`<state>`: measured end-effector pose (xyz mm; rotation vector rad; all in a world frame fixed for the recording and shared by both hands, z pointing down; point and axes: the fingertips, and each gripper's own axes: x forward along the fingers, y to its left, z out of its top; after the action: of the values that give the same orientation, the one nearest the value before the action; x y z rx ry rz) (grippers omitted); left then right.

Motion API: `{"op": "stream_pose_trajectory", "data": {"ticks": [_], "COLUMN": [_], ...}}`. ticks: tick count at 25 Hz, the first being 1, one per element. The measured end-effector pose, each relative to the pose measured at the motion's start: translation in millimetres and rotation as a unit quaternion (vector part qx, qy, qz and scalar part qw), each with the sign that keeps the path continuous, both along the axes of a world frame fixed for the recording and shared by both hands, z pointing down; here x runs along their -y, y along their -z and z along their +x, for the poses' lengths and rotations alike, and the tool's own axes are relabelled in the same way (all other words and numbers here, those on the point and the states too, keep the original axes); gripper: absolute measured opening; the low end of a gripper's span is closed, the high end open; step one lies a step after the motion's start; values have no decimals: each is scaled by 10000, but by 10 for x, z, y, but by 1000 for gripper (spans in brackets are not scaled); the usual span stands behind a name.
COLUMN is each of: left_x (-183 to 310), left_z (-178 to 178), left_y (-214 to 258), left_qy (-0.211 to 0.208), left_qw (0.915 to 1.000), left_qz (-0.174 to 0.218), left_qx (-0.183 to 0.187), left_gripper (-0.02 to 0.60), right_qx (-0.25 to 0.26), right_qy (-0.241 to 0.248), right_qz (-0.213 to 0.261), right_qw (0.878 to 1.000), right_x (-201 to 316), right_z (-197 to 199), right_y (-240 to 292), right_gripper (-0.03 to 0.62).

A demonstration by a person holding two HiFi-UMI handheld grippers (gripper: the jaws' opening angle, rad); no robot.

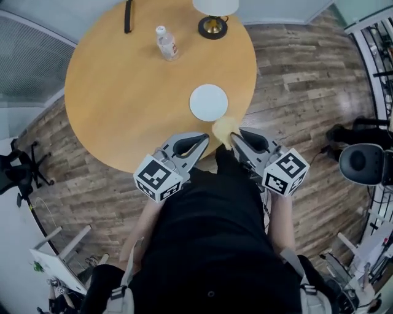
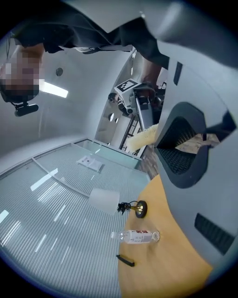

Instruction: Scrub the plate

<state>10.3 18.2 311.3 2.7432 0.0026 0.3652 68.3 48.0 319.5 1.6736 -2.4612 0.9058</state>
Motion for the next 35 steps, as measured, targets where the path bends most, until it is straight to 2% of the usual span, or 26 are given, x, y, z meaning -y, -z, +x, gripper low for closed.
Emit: {"op": "stream_pose_trajectory", "data": {"ticks": [4, 7, 13, 18, 24, 31, 35], "left_x": [153, 251, 278, 200, 174, 198, 182], "left_z": [199, 289, 236, 191, 251, 280, 247], "left_y": [-18, -67, -218, -337, -446, -626, -729], "left_qy": [536, 1076, 2101, 2738, 3057, 3259, 3391], "left_qw": [9985, 9941, 9769, 9598, 9484, 9407, 9344], "left_qz": [10, -34, -231, -393, -662, -787, -928], "left_qx": [59, 140, 315, 485, 519, 509, 576], "left_gripper": [12, 12, 12, 12, 12, 12, 12], "right_qx": [-36, -21, -96, -252, -713, -1651, -2020], "right_qy": [428, 849, 1668, 2316, 2733, 2754, 2850], "right_qz": [-71, -238, -693, -1044, -1430, -2078, -2203], "right_qw": [9991, 9961, 9835, 9669, 9486, 9240, 9107], "right_x": [251, 410, 638, 799, 961, 1128, 1170], "right_z": [329, 501, 600, 593, 524, 622, 605], "right_y": [-68, -176, -498, -828, -1343, -2155, -2400], "right_gripper": [48, 48, 48, 48, 48, 48, 48]}}
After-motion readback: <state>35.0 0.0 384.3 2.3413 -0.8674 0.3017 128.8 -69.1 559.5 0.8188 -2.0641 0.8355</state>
